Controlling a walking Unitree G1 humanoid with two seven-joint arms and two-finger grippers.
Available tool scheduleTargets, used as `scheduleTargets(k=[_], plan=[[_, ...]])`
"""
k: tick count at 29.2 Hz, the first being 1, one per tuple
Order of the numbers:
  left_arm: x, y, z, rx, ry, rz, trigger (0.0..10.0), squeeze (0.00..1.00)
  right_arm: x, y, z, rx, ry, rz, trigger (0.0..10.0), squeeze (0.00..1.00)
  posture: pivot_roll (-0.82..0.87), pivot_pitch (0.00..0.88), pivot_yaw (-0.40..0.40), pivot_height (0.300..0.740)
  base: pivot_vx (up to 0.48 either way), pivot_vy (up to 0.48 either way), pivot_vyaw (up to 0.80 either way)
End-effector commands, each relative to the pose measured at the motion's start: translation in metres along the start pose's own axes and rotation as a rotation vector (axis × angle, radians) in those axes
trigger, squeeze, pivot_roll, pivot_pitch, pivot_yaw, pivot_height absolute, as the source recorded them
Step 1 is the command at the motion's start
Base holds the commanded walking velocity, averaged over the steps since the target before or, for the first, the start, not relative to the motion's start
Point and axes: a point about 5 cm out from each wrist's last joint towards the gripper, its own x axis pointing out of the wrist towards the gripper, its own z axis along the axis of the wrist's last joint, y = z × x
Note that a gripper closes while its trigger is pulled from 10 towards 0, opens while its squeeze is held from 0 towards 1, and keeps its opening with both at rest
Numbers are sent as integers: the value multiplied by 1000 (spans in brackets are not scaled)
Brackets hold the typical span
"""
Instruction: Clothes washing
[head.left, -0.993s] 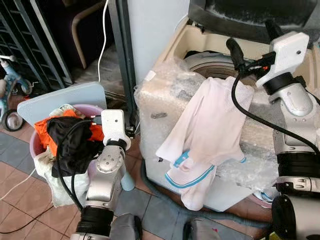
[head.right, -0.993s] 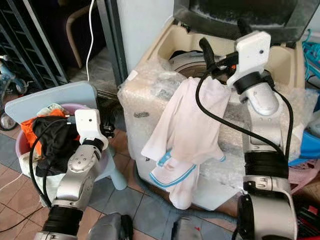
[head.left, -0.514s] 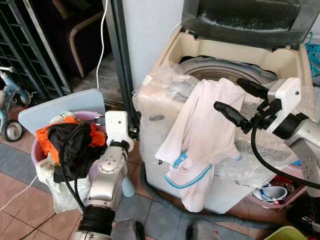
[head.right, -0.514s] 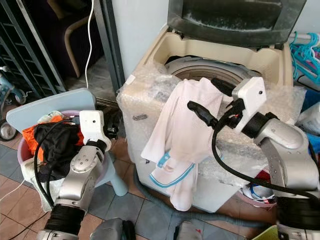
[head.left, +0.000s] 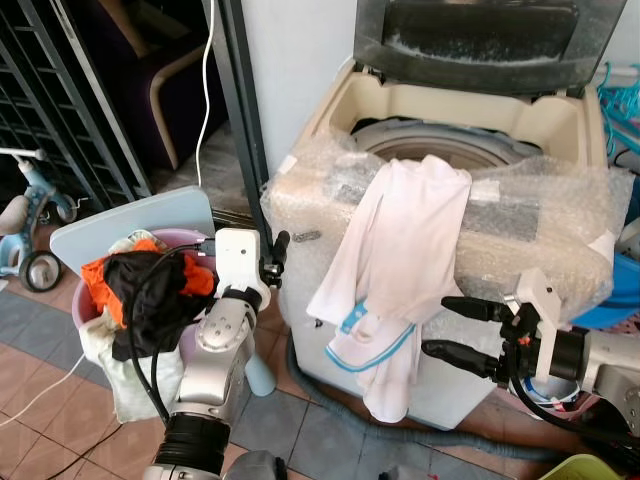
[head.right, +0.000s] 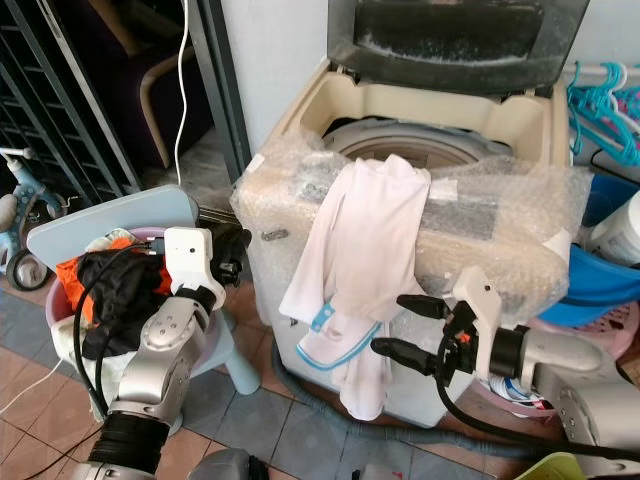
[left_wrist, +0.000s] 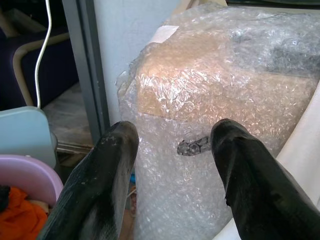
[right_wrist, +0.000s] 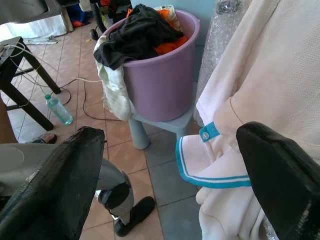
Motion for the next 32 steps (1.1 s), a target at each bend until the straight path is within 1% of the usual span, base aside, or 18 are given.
scheduleTargets(k=[1,3,5,9,12,13,14,16,18,20,21,23,24,26,27,28,29,32], plan=[[-2,0,-1,2,9,-9,10000,0,6,0,-5,21,16,2,10000,0,-130,0,63,740,0,0,0],[-4,2,-3,6,17,2,10000,0,14,4,-11,28,21,15,10000,0,-126,0,65,740,0,0,0],[-7,8,-7,19,32,20,10000,0,24,4,-18,43,30,-8,10000,0,-117,6,66,740,0,0,0],[-15,31,-20,55,130,119,10000,0,47,0,-42,102,119,-124,10000,0,-101,28,78,740,0,0,0],[-22,44,-24,84,176,149,10000,0,60,0,-46,125,136,-144,10000,0,-91,45,89,740,0,0,0],[-29,51,-27,104,200,157,10000,0,68,1,-47,145,150,-151,10000,0,-81,54,93,740,0,0,0],[-33,56,-30,114,229,164,10000,0,72,0,-48,153,160,-161,10000,0,-68,62,96,740,0,0,0],[-43,63,-35,85,273,180,10000,0,80,2,-48,147,158,-153,10000,0,-57,67,96,740,0,0,0],[-52,68,-41,56,328,180,10000,0,87,1,-47,177,148,-174,10000,0,-45,74,98,740,0,0,0],[-64,71,-48,57,394,150,10000,0,94,-1,-48,179,165,-209,10000,0,-35,78,96,740,0,0,0],[-72,69,-52,41,434,92,10000,0,97,-5,-51,190,186,-252,10000,0,-20,83,95,740,0,0,0],[-80,70,-55,82,476,49,10000,0,100,-6,-51,219,187,-274,10000,0,-9,87,93,740,0,0,0],[-82,70,-55,88,482,32,10000,0,100,-6,-49,231,182,-276,10000,0,-1,93,94,740,0,0,0],[-85,69,-54,102,490,-5,10000,0,101,-4,-44,249,167,-258,10000,0,1,96,92,740,0,0,0],[-86,70,-53,122,494,-20,10000,0,98,-3,-44,237,185,-236,10000,0,-1,100,92,740,0,0,0],[-86,70,-53,122,494,-20,10000,0,98,-3,-44,237,185,-236,10000,0,-1,100,92,740,0,0,0],[-87,70,-52,137,497,-28,10000,0,96,-2,-43,228,199,-221,10000,0,-2,100,91,740,0,0,0],[-88,70,-50,140,519,-43,10000,0,79,-3,-54,190,312,-201,10000,0,-12,107,89,740,0,0,0]])
